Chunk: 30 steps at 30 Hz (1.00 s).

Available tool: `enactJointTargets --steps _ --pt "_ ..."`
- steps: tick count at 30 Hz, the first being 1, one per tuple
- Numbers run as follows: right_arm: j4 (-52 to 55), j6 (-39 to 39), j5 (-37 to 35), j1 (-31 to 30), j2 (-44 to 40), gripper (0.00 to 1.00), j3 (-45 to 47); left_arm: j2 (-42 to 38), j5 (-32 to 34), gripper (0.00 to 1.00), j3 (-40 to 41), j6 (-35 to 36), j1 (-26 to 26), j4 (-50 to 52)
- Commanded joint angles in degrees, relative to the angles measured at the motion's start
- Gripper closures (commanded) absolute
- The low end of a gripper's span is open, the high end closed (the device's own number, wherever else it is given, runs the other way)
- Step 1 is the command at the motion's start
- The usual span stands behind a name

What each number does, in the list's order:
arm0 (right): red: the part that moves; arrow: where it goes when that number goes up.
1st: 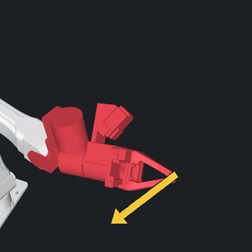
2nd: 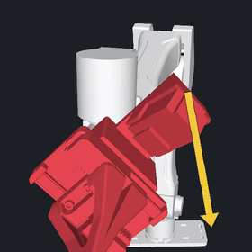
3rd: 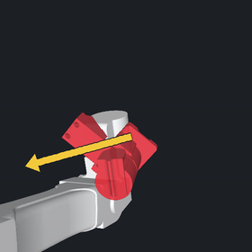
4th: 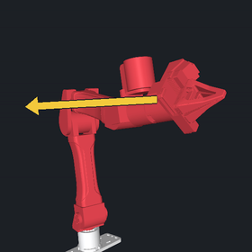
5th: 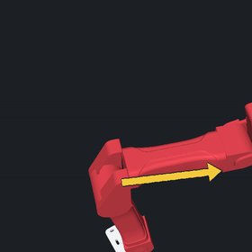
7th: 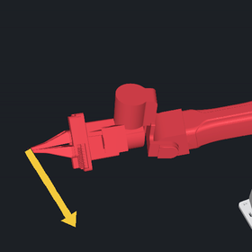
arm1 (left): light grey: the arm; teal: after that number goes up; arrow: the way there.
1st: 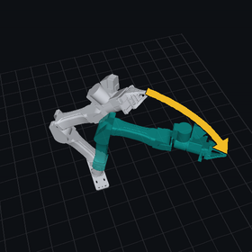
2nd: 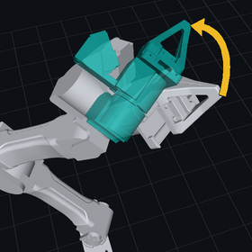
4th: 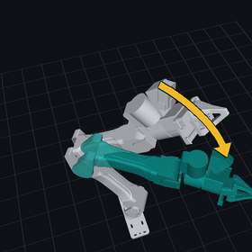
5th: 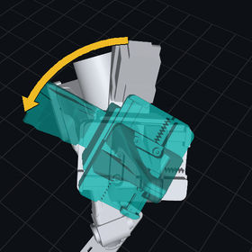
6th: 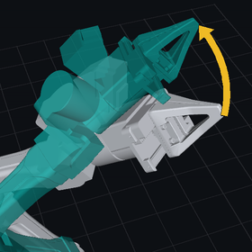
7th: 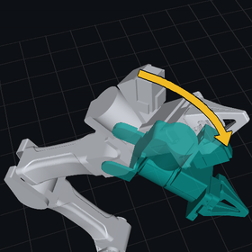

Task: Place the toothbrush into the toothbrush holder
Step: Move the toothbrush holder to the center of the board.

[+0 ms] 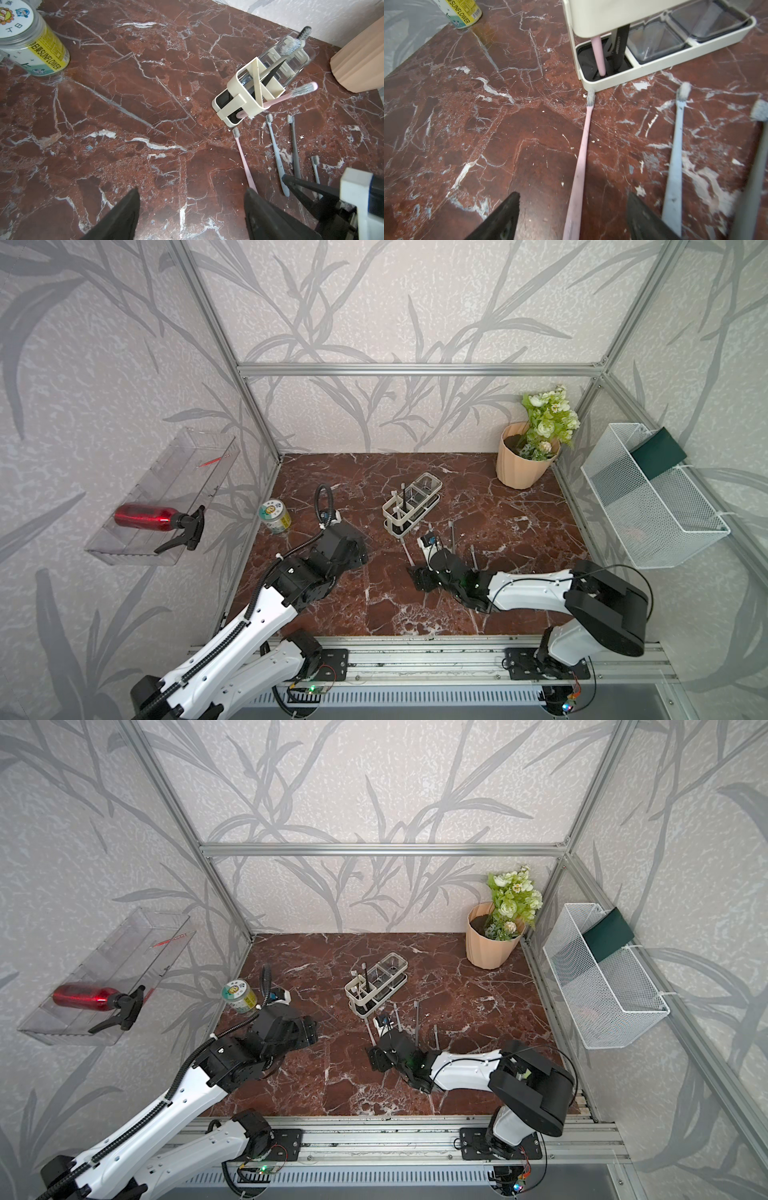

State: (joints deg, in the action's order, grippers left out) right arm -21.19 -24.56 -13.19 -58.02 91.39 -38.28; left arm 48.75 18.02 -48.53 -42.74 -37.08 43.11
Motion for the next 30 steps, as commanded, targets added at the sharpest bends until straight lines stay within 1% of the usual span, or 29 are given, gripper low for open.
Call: enactJointTargets --steps 1,6,15,30 --pt "-3.35 2.49 -1.11 0.04 3.55 0.21 -5.11 -2.98 1.85 0.22 1.0 -2.41 -0.24 3.15" --pt "-4.0 0.48 2.48 3.61 6.87 0.23 -9.37 -7.07 2.8 0.22 2.65 -2.52 -0.26 5.32" --pt "-1.99 1.23 4.27 7.45 13.11 0.26 -16.23 -10.01 3.6 0.22 4.76 -2.61 -0.25 7.24" --pt "-0.28 0.74 6.23 11.41 19.57 0.27 -24.03 -9.71 4.72 0.22 5.54 -1.47 -0.19 7.47"
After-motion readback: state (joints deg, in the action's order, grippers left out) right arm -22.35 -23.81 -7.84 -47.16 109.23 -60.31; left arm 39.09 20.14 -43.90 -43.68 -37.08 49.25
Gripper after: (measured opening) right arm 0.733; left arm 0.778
